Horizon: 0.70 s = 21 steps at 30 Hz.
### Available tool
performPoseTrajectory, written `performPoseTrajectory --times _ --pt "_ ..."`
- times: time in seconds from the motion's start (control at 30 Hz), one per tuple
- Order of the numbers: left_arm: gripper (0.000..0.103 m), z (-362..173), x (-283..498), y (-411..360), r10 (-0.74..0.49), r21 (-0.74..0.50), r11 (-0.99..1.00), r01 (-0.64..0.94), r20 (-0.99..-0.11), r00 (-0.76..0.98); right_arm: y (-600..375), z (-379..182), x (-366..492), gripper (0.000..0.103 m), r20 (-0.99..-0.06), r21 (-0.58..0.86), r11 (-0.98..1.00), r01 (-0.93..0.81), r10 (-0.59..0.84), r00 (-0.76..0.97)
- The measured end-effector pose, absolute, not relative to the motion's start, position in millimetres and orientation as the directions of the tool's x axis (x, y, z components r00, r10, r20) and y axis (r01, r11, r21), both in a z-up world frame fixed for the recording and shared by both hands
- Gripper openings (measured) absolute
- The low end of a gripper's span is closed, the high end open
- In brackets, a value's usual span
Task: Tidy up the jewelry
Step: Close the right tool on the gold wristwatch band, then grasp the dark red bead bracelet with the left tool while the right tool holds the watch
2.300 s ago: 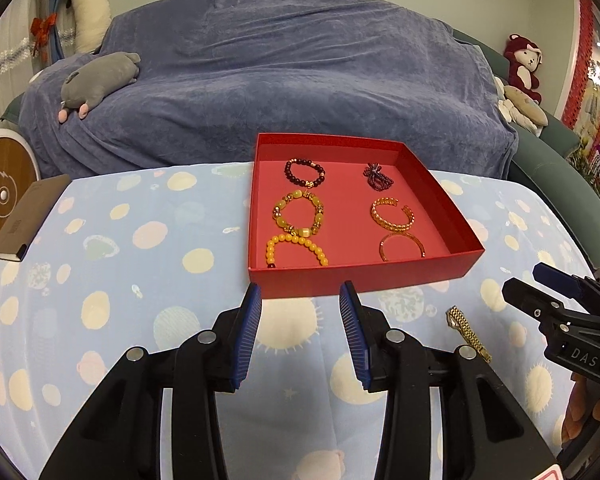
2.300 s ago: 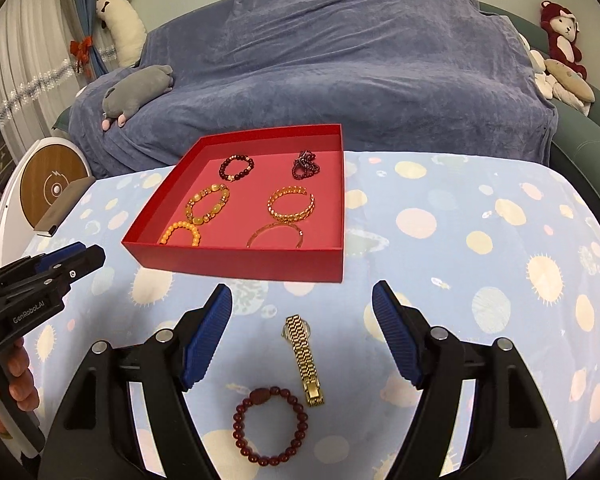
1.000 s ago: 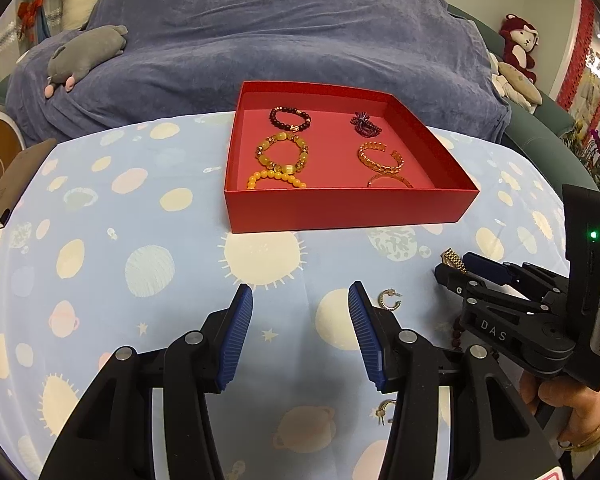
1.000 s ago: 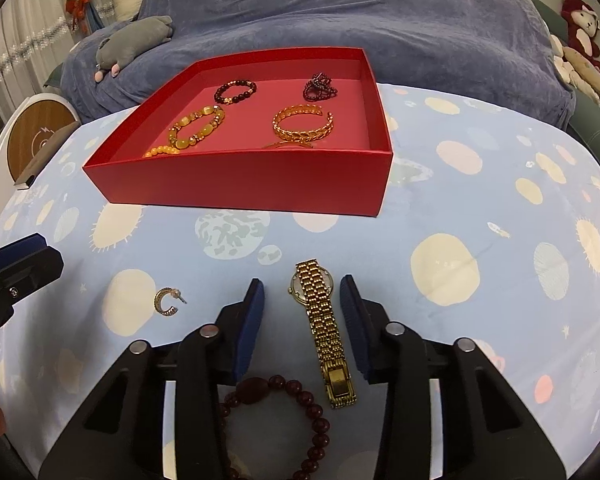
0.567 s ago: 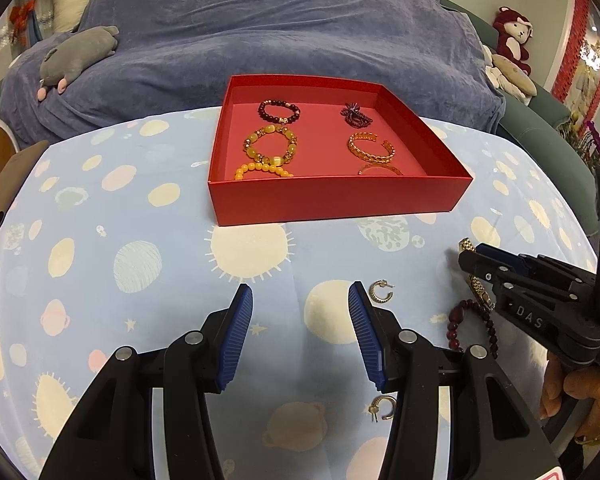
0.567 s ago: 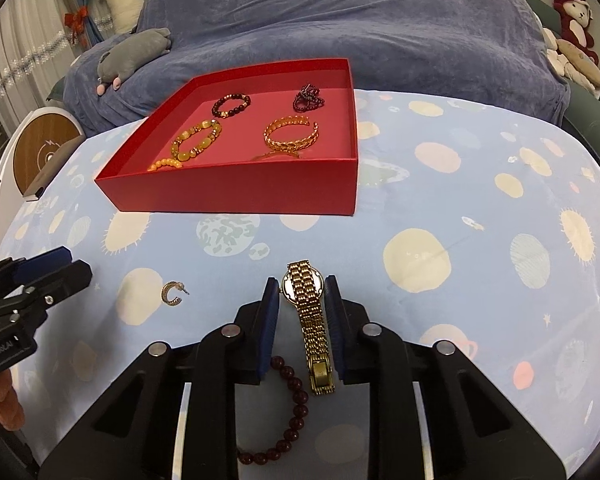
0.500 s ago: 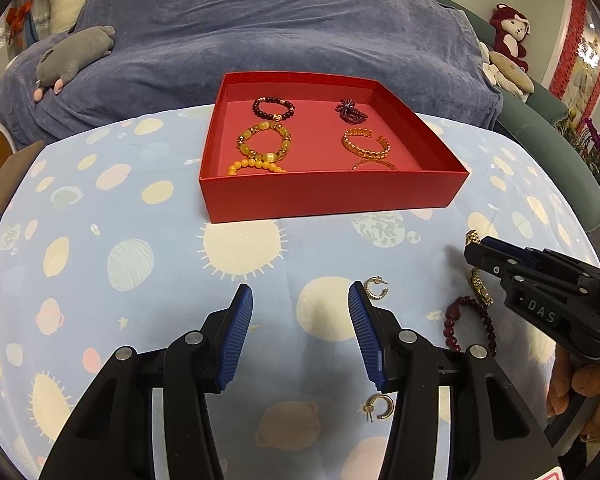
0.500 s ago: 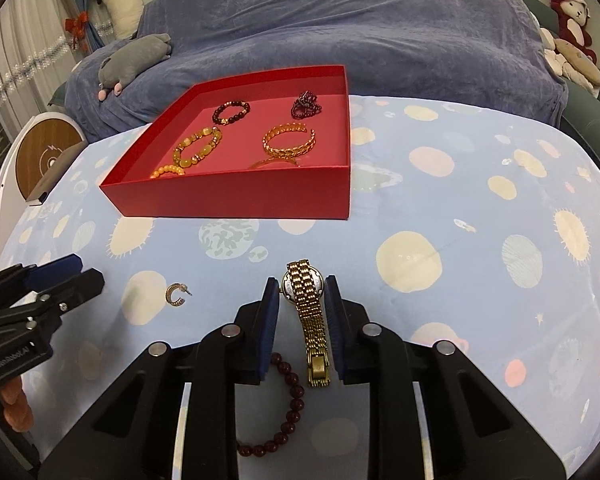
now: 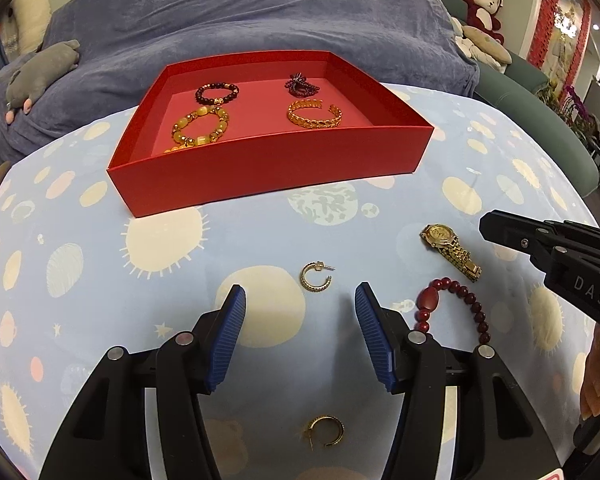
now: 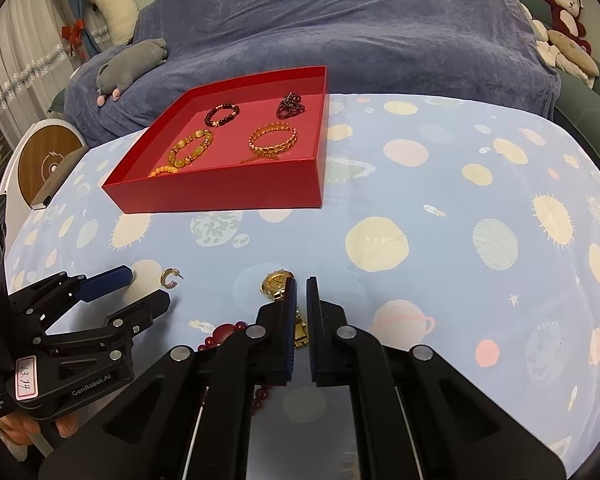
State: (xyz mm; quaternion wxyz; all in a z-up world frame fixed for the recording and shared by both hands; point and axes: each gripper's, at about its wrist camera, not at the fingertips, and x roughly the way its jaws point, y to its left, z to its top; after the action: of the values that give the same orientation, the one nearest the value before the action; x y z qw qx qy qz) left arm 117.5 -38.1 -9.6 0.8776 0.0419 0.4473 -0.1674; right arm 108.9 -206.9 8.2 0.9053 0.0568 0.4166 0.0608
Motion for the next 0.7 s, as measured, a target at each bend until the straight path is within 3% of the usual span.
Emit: performPoseTrajectory --times 0.1,0.13,0.47,0.53,0.7 --pt "0.054 -8.2 116.6 -37.5 -0.260 -0.081 0.940 0.331 -0.797 0.545 -207.3 6.7 108.0 0.035 -0.747 0.151 0.986 -0.072 0.162 0.645" --pt "0.054 -8.1 116.0 -37.8 -0.260 -0.081 0.940 0.331 -0.797 0.545 -206.4 5.7 108.6 0.036 -0.748 0.151 0.986 -0.074 0.163 0.644" --pt "0.054 -7.1 108.4 -42.3 -0.273 -0.082 0.932 0.352 -0.799 0.536 -187.5 -18.6 125.4 0.035 -0.770 0.099 0.989 -0.111 0.147 0.621" --pt "0.054 -6.5 107.4 -43.2 -0.276 -0.085 0.932 0.353 -0.799 0.535 -186.3 -19.1 126.9 0.022 -0.769 0.089 0.989 -0.117 0.143 0.623" --pt "0.054 -5.4 105.2 -47.4 -0.294 -0.102 0.926 0.364 -0.801 0.522 -192.4 -12.1 122.2 0.021 -0.756 0.100 0.989 -0.107 0.146 0.638"
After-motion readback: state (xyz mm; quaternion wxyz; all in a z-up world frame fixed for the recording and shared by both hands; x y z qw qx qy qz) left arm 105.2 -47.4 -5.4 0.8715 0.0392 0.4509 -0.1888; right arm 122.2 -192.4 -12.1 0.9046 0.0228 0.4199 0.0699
